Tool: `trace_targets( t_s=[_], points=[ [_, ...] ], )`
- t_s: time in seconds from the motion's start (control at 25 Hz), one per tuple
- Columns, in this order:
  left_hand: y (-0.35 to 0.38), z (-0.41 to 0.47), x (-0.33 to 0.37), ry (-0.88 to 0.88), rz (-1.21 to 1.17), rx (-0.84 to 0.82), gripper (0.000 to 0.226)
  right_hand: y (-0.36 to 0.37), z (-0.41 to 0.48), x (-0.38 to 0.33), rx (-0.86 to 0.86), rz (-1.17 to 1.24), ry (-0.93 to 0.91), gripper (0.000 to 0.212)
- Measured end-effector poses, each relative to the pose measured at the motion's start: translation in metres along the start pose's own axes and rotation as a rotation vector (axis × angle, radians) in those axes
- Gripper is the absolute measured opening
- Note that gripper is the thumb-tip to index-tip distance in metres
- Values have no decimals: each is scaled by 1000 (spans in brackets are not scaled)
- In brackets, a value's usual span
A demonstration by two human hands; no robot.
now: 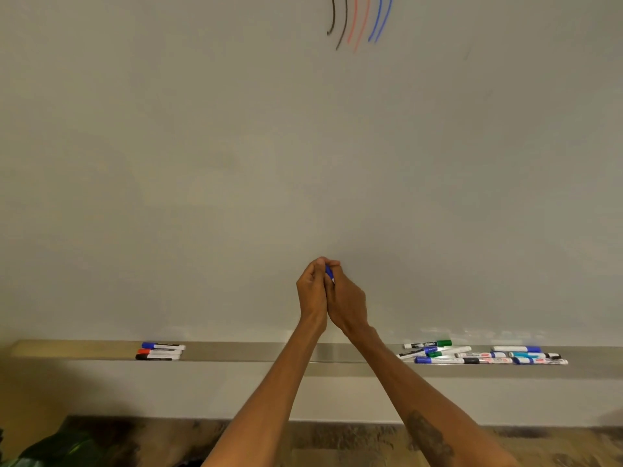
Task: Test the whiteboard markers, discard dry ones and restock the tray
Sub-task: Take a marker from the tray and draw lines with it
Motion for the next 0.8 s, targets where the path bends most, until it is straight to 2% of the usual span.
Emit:
trace_targets(
  t_s=[0.24, 0.44, 0.52, 0.68, 0.8],
  points=[
    [25, 15, 55, 119, -33, -74, 27, -45, 11, -37, 166, 32, -61, 39],
    [47, 28, 119, 308, -37, -143, 26, -82, 23, -73, 213, 276, -173, 26],
    [52, 37, 151, 403, -57, -128, 24, -103, 27, -89, 209, 381, -211, 25],
    [59, 58, 213, 555, -61, -68, 16, -145, 41, -111, 259, 486, -207, 42],
    [67, 69, 252, 638, -63, -24, 15, -179, 51, -129, 279, 664, -228, 41]
  ],
)
Point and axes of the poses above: each hand's wrist, its own z-axis towards the middle knuckle, its own y-axis out of the palm, x = y × z, the point moved 9 cm from there along z, towards the middle knuckle, and after that the axes turned 10 degrees about y, right-handed, at the moved point
